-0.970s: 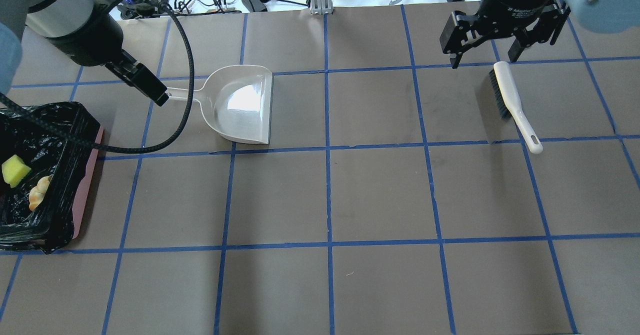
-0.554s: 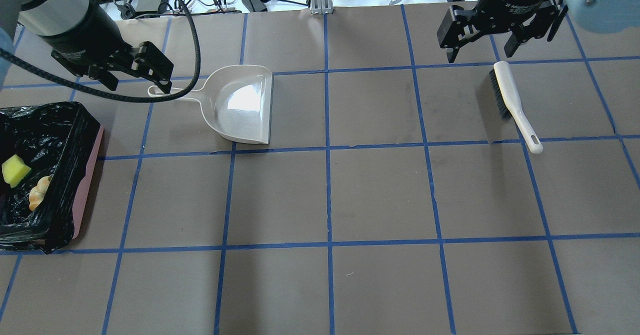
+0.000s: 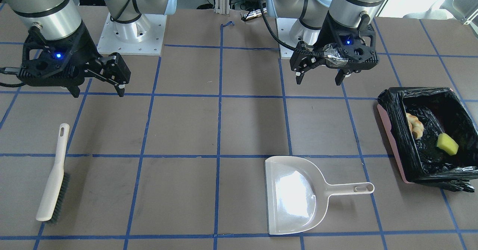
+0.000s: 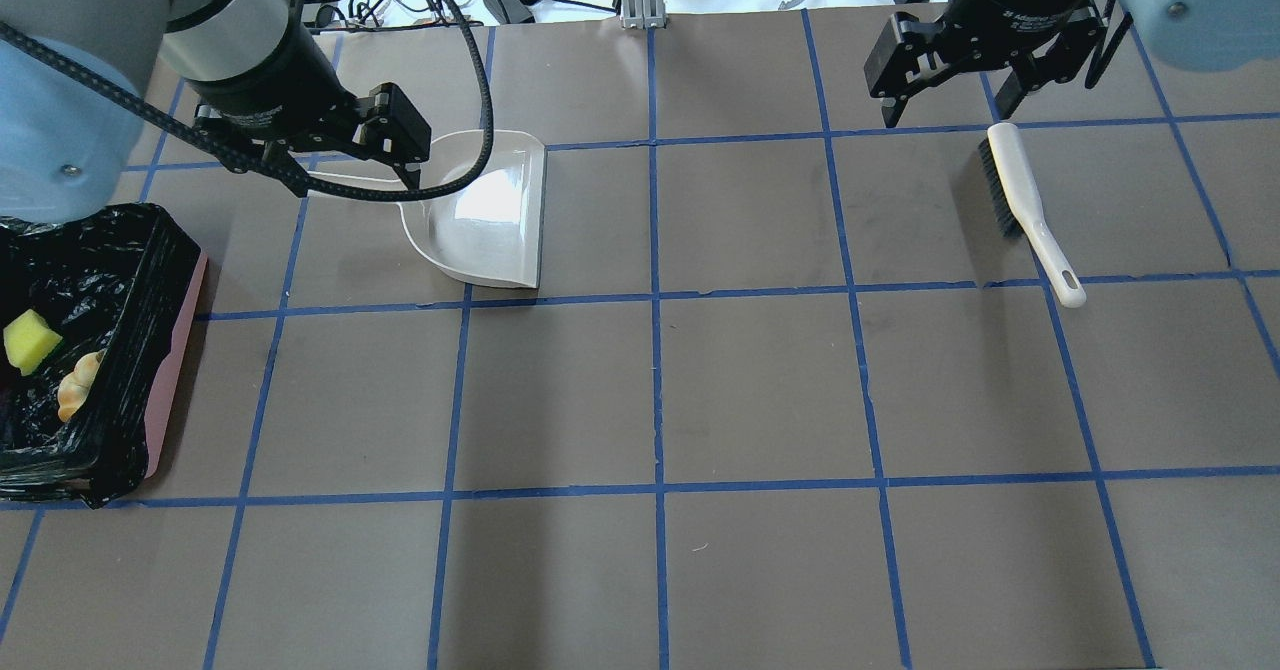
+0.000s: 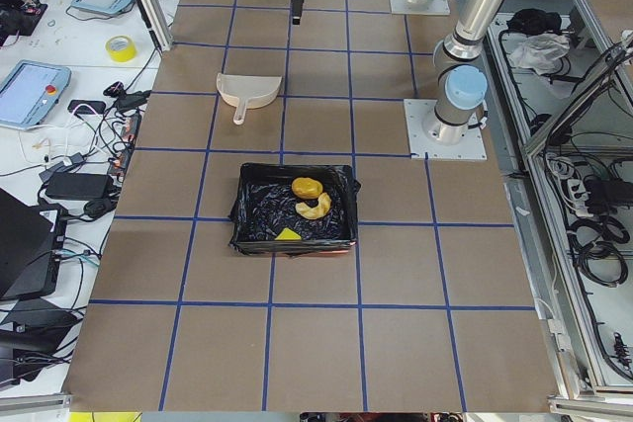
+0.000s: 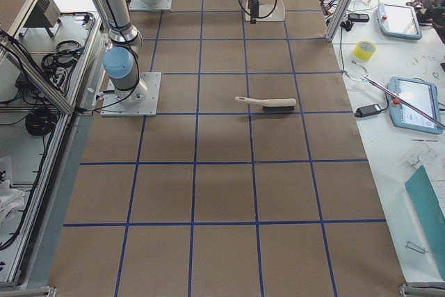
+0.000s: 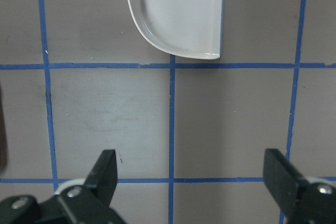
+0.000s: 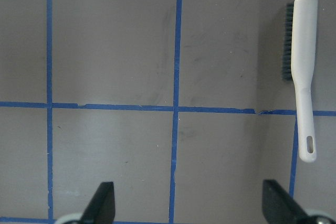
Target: Sweep and dump trash into bin
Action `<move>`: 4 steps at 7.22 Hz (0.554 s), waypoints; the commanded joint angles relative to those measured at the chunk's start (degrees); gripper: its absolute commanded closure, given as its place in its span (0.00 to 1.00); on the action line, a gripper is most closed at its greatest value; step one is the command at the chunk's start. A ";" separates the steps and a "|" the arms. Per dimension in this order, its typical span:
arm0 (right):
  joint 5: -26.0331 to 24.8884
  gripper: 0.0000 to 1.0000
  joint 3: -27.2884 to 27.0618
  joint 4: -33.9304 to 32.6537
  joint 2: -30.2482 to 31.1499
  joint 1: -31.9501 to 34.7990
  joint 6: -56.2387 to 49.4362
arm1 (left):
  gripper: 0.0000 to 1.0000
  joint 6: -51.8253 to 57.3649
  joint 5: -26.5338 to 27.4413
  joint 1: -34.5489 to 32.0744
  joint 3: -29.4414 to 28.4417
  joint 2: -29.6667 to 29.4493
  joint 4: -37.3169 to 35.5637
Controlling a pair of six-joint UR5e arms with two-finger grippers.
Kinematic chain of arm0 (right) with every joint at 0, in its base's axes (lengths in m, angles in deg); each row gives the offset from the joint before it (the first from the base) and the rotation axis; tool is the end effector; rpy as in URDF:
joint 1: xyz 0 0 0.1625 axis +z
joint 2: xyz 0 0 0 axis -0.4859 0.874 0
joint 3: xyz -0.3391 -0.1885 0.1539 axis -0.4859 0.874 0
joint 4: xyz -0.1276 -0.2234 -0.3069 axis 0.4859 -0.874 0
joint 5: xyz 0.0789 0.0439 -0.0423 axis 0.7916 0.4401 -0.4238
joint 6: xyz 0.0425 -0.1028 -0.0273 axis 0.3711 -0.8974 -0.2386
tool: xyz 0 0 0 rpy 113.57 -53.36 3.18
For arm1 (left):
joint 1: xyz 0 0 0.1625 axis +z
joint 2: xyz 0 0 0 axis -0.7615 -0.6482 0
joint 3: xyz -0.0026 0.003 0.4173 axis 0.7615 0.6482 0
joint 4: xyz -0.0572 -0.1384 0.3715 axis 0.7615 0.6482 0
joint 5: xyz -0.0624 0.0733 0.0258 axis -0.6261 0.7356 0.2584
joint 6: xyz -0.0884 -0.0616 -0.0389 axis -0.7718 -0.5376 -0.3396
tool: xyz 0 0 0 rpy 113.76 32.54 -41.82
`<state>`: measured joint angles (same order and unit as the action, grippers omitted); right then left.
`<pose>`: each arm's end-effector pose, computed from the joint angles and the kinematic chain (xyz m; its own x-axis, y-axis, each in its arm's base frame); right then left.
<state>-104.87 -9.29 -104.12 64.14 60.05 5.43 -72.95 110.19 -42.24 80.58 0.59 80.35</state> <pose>0.1261 -0.5179 0.4748 -0.9993 -0.0370 -0.0034 -0.0367 0.9968 -0.0709 -0.1493 -0.4736 0.4710 -1.0000 -0.0002 0.0095 -0.0010 0.9967 -0.0815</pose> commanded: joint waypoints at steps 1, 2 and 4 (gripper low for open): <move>0.04 0.00 -0.15 0.12 0.00 0.00 -0.01 | 0.00 -2.22 -0.04 -0.54 -0.05 0.00 0.26; -0.05 0.00 -0.15 0.21 0.09 0.00 -0.01 | 0.00 -4.85 0.21 -0.54 -0.14 0.00 0.26; 0.04 0.00 -0.23 0.21 0.09 0.00 -0.01 | 0.00 -4.79 0.30 -0.54 -0.05 0.26 1.14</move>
<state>-104.86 -9.49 -103.92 64.22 60.05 5.42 -77.38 110.45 -42.77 80.51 0.78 81.13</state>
